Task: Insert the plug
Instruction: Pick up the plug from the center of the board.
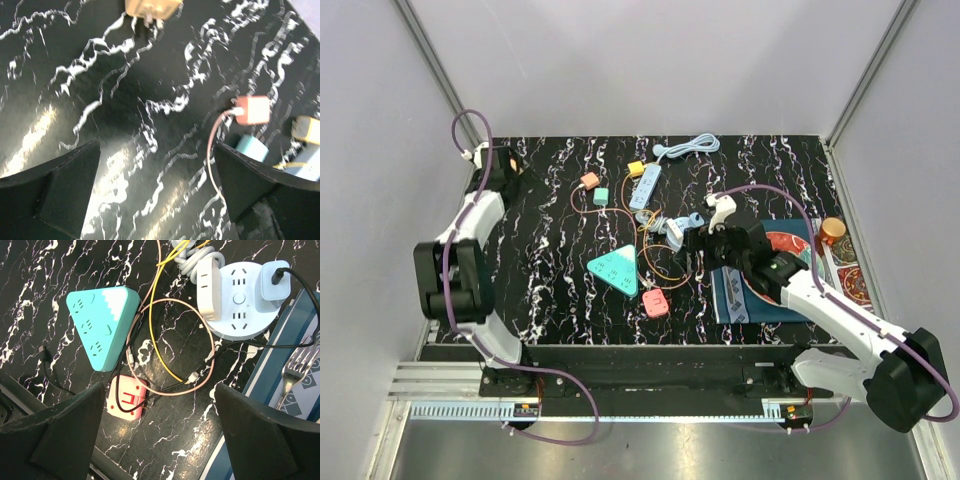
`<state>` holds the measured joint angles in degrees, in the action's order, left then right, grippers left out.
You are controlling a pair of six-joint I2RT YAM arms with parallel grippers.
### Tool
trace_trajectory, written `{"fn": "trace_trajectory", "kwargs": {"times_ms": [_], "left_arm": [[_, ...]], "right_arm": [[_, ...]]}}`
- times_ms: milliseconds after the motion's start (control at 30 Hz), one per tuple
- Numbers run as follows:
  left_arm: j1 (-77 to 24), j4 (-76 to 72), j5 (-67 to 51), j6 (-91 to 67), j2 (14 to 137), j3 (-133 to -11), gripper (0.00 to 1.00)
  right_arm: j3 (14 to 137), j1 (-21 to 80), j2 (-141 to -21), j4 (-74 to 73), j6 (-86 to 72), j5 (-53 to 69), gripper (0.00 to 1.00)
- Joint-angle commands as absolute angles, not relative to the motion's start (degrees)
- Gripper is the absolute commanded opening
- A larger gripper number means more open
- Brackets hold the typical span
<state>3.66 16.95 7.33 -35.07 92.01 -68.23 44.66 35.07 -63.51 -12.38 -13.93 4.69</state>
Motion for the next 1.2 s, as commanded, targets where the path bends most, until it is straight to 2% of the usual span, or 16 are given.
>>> {"fn": "trace_trajectory", "kwargs": {"times_ms": [0, 433, 767, 900, 933, 967, 1033, 1067, 1167], "left_arm": [[7.11, 15.64, 10.19, -32.17, 102.02, -80.14, 0.99], [10.28, 17.32, 9.5, -29.01, 126.98, -105.09, 0.99], [10.2, 17.75, 6.06, -29.62, 135.53, -114.7, 0.98], [10.28, 18.02, 5.54, -30.59, 135.88, -113.91, 0.86], [10.2, 18.02, 4.93, -30.59, 135.7, -113.38, 0.81], [10.2, 17.84, 4.75, -30.41, 135.44, -113.03, 0.71], [10.28, 17.49, 4.05, -29.8, 134.04, -111.37, 0.63], [10.2, 16.79, 3.78, -29.45, 133.42, -110.57, 0.51], [10.28, 15.12, 3.52, -27.69, 129.74, -106.8, 0.38]], "right_arm": [[43.86, 34.89, -62.93, -7.83, -13.71, 6.33, 0.97], [44.82, 34.89, -67.32, -6.94, -12.92, 8.0, 1.0], [46.67, 34.89, -72.42, -6.94, -12.13, 8.79, 1.0], [47.2, 34.81, -73.65, -7.12, -11.87, 8.88, 1.0], [47.2, 34.8, -73.74, -7.12, -11.87, 8.88, 1.0], [47.2, 34.89, -73.83, -7.03, -11.95, 8.96, 1.0], [47.11, 34.89, -73.57, -7.12, -11.87, 8.88, 1.0], [47.02, 34.81, -73.39, -7.29, -11.87, 8.88, 1.0], [46.85, 34.89, -72.51, -7.64, -12.22, 8.96, 1.0]]}}
